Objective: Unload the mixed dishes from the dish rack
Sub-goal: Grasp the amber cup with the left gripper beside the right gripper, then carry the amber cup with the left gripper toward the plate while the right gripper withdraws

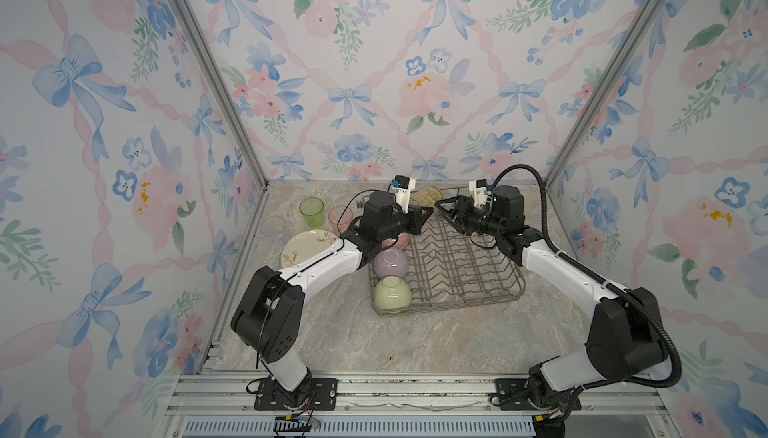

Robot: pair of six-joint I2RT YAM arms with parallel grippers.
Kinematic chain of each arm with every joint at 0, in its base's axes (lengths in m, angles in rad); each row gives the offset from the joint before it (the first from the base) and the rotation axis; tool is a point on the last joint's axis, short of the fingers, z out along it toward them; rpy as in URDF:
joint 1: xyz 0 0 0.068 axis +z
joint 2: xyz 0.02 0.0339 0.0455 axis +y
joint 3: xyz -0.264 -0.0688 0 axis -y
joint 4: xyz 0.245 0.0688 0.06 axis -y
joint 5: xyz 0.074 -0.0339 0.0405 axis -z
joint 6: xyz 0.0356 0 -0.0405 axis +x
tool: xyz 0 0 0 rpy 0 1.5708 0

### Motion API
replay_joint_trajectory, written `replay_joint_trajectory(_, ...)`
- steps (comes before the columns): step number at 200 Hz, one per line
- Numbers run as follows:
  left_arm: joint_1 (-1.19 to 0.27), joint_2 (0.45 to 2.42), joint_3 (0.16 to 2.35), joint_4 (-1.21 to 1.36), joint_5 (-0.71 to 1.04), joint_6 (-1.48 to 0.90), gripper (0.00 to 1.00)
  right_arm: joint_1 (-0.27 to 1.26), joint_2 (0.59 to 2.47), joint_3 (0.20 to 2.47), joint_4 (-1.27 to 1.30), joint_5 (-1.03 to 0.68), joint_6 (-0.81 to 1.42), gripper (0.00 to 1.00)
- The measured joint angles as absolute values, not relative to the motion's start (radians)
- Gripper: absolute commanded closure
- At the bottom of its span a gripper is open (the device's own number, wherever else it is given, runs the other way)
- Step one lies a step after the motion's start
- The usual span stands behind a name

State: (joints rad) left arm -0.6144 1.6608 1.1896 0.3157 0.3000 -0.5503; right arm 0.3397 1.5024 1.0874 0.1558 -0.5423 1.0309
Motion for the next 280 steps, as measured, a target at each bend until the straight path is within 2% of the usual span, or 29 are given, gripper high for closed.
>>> replay_joint_trajectory(25,-0.661,1.647,1.198,0.212,0.176,-0.515,1.00,0.331,1.464,1.065,0.111,-0.530,1.000,0.17)
replay_joint_trajectory(107,-0.814,1.597,1.274,-0.114,-0.199,-0.463,1.00,0.294,1.286,1.053,-0.093,-0.411,0.812,0.05)
replay_joint_trajectory(168,-0.962,1.490,1.306,-0.381,-0.518,-0.449,1.00,0.275,1.166,1.031,-0.276,-0.276,0.641,0.03)
replay_joint_trajectory(212,-0.920,1.430,1.334,-0.550,-0.623,-0.496,1.00,0.264,1.154,1.012,-0.315,-0.261,0.587,0.01)
replay_joint_trajectory(280,-0.674,1.433,1.357,-0.748,-0.511,-0.543,1.00,0.201,1.127,0.999,-0.371,-0.262,0.522,0.00)
